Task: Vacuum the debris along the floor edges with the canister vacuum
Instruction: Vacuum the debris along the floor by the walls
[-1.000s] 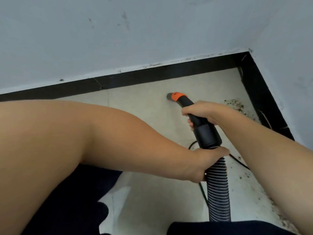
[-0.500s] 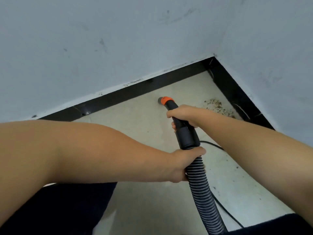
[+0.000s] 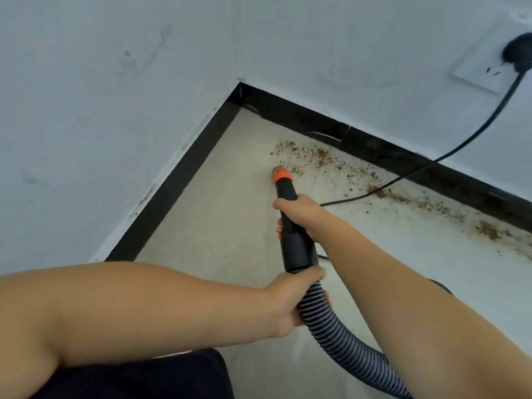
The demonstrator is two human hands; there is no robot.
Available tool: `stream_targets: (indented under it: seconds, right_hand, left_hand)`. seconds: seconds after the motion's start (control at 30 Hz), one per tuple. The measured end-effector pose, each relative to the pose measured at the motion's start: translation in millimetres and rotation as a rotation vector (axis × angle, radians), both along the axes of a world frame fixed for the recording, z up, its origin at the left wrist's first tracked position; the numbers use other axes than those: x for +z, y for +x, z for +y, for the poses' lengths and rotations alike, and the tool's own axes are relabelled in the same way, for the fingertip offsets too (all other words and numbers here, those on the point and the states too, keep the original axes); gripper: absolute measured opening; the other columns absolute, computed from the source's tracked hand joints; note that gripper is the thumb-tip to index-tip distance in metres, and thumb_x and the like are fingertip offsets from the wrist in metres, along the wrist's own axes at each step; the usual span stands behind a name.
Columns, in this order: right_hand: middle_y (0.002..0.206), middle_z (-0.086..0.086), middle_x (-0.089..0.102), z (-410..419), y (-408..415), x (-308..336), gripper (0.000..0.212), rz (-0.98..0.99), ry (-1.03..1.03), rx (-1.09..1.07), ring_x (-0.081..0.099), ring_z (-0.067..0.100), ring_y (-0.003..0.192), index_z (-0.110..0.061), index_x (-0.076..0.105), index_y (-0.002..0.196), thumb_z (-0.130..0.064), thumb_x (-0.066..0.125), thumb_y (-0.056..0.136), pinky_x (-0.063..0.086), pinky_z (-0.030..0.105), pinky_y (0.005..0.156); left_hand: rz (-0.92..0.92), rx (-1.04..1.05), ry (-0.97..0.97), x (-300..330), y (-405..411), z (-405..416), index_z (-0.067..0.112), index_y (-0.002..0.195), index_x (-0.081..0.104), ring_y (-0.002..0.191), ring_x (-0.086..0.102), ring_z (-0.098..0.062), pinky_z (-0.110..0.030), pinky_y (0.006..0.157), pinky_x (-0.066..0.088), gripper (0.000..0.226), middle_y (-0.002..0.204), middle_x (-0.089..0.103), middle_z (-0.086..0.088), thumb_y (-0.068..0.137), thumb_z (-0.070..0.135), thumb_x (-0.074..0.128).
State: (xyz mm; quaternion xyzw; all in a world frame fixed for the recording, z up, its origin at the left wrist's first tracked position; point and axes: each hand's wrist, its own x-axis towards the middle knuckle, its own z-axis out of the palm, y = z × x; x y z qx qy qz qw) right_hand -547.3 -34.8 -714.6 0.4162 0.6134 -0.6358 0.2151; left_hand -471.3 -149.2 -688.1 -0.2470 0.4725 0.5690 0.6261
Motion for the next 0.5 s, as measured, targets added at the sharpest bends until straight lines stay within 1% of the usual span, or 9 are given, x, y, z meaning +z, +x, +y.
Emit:
stream_targets:
  seconds: [0.1, 0.17, 0.23, 0.3, 0.4, 0.5]
  right_hand:
    - [0.061, 0.011, 0.057, 8.3, 9.3, -0.1, 0.019, -0.003, -0.012, -0.024, 0.057, 0.022, 0.045, -0.007, 0.046, 0.096, -0.016, 0.060, 0.087, 0.053, 0.034, 0.055]
    - [0.055, 0.009, 0.058, 9.1, 21.1, 0.0, 0.019, 0.002, -0.039, -0.063, 0.057, 0.021, 0.043, -0.008, 0.047, 0.096, -0.017, 0.061, 0.087, 0.053, 0.033, 0.052]
    - [0.050, 0.007, 0.057, 6.9, 35.8, -4.5, 0.020, 0.010, -0.071, -0.119, 0.055, 0.021, 0.041, -0.007, 0.048, 0.098, -0.016, 0.061, 0.087, 0.052, 0.031, 0.049]
    - [0.050, 0.007, 0.056, 4.4, 52.6, -10.2, 0.018, 0.019, -0.068, -0.192, 0.054, 0.021, 0.041, -0.006, 0.049, 0.098, -0.015, 0.061, 0.088, 0.051, 0.030, 0.047]
    - [0.055, 0.009, 0.055, 6.4, 72.9, -14.6, 0.014, 0.030, -0.026, -0.304, 0.054, 0.021, 0.040, -0.007, 0.049, 0.094, -0.015, 0.059, 0.089, 0.052, 0.030, 0.047]
    - [0.060, 0.012, 0.055, 13.4, 88.5, -13.4, 0.016, 0.016, 0.000, -0.385, 0.055, 0.020, 0.041, -0.008, 0.049, 0.098, -0.015, 0.059, 0.089, 0.053, 0.031, 0.046]
  left_hand:
    - [0.000, -0.033, -0.012, -2.8, 8.2, 5.7, 0.009, 0.095, 0.054, 0.055, 0.061, -0.020, -0.026, 0.057, 0.053, 0.016, 0.062, 0.062, -0.006, 0.087, 0.019, 0.065]
    - [0.020, -0.071, -0.070, -8.0, 17.5, 4.4, 0.010, 0.094, 0.056, 0.055, 0.061, -0.020, -0.028, 0.060, 0.053, 0.016, 0.061, 0.063, -0.006, 0.086, 0.019, 0.066]
    - [0.043, -0.149, -0.121, -14.6, 26.6, 0.8, 0.010, 0.093, 0.058, 0.056, 0.061, -0.020, -0.028, 0.061, 0.052, 0.017, 0.065, 0.065, -0.007, 0.084, 0.020, 0.068]
    - [0.043, -0.201, -0.148, -21.6, 33.6, -2.7, 0.010, 0.095, 0.059, 0.057, 0.061, -0.020, -0.027, 0.062, 0.052, 0.017, 0.069, 0.065, -0.008, 0.084, 0.020, 0.068]
    - [0.049, -0.252, -0.138, -28.2, 41.6, -5.1, 0.011, 0.096, 0.059, 0.054, 0.060, -0.018, -0.024, 0.056, 0.051, 0.017, 0.067, 0.064, -0.006, 0.083, 0.018, 0.068]
    - [0.061, -0.312, -0.109, -26.0, 45.3, -2.5, 0.011, 0.093, 0.057, 0.052, 0.060, -0.015, -0.022, 0.050, 0.049, 0.016, 0.064, 0.063, -0.005, 0.083, 0.017, 0.068]
